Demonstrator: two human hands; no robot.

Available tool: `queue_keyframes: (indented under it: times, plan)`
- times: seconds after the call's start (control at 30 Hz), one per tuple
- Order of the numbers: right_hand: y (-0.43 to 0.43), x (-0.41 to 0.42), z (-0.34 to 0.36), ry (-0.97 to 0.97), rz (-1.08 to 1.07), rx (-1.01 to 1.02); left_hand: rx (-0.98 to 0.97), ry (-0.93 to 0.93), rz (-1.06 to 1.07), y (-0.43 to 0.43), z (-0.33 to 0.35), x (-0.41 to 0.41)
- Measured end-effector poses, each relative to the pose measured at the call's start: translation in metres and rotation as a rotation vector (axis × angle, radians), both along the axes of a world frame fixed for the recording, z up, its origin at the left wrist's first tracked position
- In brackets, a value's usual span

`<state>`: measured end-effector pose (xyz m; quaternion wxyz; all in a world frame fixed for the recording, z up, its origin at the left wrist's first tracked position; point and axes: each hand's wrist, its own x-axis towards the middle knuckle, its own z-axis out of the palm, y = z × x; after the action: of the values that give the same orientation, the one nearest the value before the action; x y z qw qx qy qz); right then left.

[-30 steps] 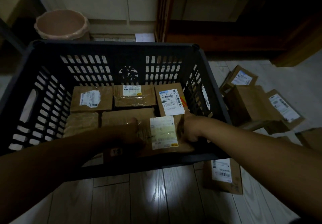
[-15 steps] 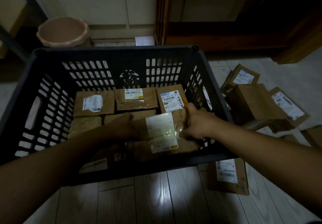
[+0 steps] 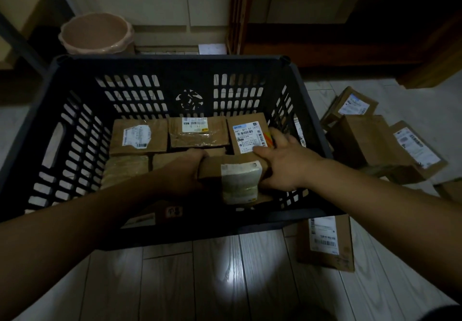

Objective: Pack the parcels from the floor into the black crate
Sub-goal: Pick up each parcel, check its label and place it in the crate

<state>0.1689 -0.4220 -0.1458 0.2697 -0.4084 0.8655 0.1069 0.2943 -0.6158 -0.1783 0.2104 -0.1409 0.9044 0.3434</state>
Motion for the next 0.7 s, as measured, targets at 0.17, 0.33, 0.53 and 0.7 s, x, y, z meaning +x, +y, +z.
queue_keyframes:
  times: [0.17,0.33,0.53,0.7]
  plan:
    - [-0.008,0.006,-0.009,-0.128,0.106,-0.028,-0.083,0.062,-0.058,0.003,0.005,0.000]
    - [-0.003,0.004,-0.006,-0.220,0.149,-0.030,-0.104,-0.021,-0.250,0.004,0.007,0.001]
    - [-0.010,0.011,-0.015,-0.160,0.255,0.141,-0.096,-0.142,-0.315,0.009,-0.011,0.000]
    - [-0.023,0.022,-0.030,-0.072,0.398,0.360,-0.273,-0.170,-0.442,0.014,-0.038,0.002]
